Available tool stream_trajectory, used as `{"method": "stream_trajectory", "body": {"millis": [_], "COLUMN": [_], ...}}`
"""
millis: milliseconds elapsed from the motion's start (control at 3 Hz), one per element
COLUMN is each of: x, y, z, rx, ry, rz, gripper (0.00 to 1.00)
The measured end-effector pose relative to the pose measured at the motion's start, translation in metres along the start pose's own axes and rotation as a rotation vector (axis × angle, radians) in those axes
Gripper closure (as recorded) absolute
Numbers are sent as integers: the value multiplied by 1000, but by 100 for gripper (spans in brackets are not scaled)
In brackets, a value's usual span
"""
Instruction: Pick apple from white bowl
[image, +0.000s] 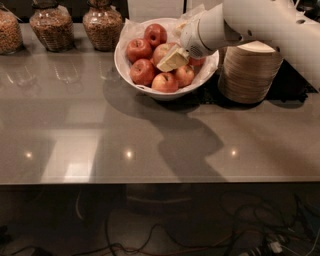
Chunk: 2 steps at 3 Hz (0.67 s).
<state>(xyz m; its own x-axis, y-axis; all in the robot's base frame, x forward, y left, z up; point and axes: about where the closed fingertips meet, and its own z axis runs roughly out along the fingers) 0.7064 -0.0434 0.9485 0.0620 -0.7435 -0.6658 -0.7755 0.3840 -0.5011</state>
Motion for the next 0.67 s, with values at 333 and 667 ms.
{"method": "stream_trajectory", "body": {"millis": [333,667], "x": [0,1], "y": [2,3], "z": [10,16], "rx": [-13,-20], "ry": [-5,-6], "rz": [7,13], "gripper": [33,34]}}
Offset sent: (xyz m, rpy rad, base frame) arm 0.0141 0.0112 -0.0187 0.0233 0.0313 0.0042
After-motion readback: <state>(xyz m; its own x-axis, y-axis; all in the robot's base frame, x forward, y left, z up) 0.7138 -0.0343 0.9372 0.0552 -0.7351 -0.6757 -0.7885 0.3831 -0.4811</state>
